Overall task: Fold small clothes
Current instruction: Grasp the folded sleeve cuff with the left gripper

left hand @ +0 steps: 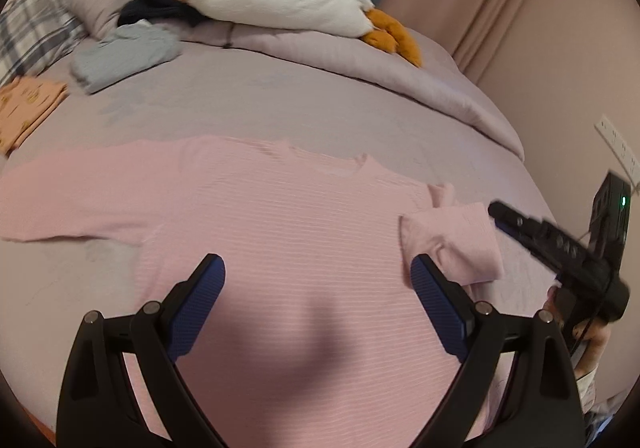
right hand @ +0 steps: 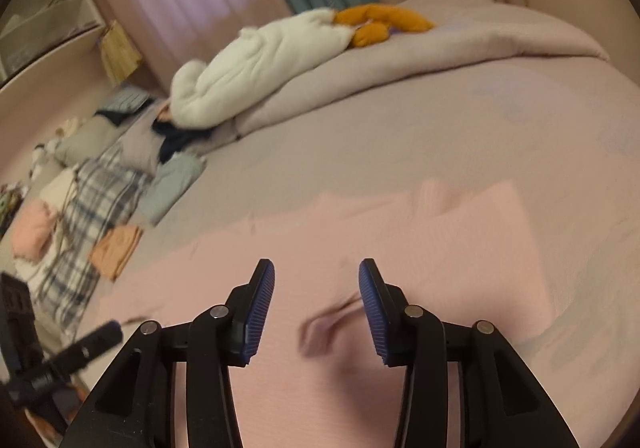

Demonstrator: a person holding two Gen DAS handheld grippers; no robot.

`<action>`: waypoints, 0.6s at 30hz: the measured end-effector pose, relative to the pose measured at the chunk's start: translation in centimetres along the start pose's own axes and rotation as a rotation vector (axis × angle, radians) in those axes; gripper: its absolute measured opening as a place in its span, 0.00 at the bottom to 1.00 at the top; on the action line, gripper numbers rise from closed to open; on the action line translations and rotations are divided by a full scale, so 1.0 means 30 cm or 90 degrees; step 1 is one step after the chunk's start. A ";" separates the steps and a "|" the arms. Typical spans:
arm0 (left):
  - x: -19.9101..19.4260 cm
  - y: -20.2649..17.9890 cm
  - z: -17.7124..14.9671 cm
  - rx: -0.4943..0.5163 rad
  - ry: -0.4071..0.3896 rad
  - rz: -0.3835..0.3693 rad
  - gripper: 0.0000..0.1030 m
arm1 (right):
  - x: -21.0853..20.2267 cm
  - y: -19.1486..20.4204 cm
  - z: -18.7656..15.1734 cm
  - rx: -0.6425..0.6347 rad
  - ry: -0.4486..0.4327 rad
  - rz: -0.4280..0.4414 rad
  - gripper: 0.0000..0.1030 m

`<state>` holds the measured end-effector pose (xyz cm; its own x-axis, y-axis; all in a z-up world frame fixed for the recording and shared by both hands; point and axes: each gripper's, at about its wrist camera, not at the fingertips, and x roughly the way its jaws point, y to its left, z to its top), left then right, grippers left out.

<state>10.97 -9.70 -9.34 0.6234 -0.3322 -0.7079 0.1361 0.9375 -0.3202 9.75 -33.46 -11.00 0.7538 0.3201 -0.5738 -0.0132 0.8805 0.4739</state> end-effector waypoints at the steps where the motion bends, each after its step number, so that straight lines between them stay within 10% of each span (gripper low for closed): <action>1: 0.018 -0.032 0.001 0.011 0.004 -0.010 0.91 | -0.001 -0.011 0.010 0.003 -0.005 -0.024 0.43; 18: 0.341 -0.301 -0.027 0.105 0.060 0.001 0.79 | 0.000 -0.222 0.008 0.104 -0.023 -0.119 0.47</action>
<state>15.50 -21.65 -14.20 0.5498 -0.3319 -0.7665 0.2651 0.9395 -0.2167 10.00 -39.41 -13.98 0.7563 0.1413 -0.6388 0.2333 0.8540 0.4651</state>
